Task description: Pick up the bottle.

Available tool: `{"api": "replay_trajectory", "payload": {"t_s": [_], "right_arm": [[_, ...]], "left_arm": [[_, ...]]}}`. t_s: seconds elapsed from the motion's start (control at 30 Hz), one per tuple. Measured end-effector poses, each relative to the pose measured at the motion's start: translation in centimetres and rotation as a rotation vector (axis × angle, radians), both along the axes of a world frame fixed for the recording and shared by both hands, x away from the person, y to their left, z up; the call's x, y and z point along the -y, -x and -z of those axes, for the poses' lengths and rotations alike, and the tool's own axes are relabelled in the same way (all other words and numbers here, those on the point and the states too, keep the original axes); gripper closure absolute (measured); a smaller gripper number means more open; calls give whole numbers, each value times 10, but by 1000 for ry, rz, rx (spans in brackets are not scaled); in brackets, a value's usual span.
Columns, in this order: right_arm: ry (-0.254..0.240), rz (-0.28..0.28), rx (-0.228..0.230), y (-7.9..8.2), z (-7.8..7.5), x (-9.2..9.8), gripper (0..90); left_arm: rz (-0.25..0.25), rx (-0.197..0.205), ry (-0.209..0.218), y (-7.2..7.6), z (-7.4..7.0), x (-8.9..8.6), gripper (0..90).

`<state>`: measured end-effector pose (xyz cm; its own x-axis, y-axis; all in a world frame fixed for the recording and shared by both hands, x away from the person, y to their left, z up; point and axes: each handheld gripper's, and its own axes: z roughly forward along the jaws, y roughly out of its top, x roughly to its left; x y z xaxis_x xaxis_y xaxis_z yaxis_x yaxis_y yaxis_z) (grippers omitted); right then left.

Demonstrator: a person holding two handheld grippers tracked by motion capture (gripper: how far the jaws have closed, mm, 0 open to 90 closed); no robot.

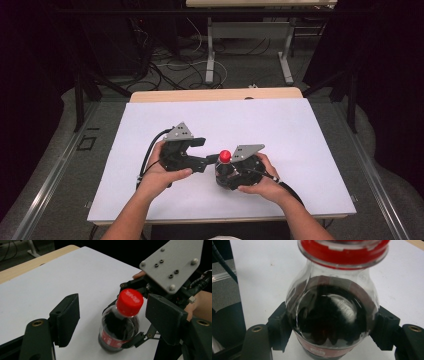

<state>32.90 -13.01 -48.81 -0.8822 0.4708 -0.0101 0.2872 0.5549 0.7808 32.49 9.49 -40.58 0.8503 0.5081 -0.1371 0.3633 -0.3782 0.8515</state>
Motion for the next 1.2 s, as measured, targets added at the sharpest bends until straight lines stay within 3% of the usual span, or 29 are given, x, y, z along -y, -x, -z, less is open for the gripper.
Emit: {"api": "replay_trajectory", "payload": {"t_s": [0.3,0.43,0.53,0.67,0.73,0.83,1.07,1.2], "right_arm": [[-6,-22,8,3,2,-4,297],[-7,-27,3,4,1,-5,297],[-12,-52,2,4,1,-5,297],[-22,-62,-6,6,0,-5,297],[-27,-65,-9,6,0,-5,297],[-29,-76,-13,6,0,-5,297],[-28,-79,-15,6,1,-6,297],[-32,-70,-16,7,2,-7,297]], "left_arm": [[51,-38,-49,0,1,16,358],[48,-32,-42,-1,2,20,393],[68,-64,-54,-3,2,25,424],[90,-77,-63,-3,3,29,486],[92,-57,-75,-2,5,34,510],[109,-68,-85,-2,5,35,552],[105,-70,-77,-2,6,37,602],[78,-76,-87,-1,5,37,608]]}}
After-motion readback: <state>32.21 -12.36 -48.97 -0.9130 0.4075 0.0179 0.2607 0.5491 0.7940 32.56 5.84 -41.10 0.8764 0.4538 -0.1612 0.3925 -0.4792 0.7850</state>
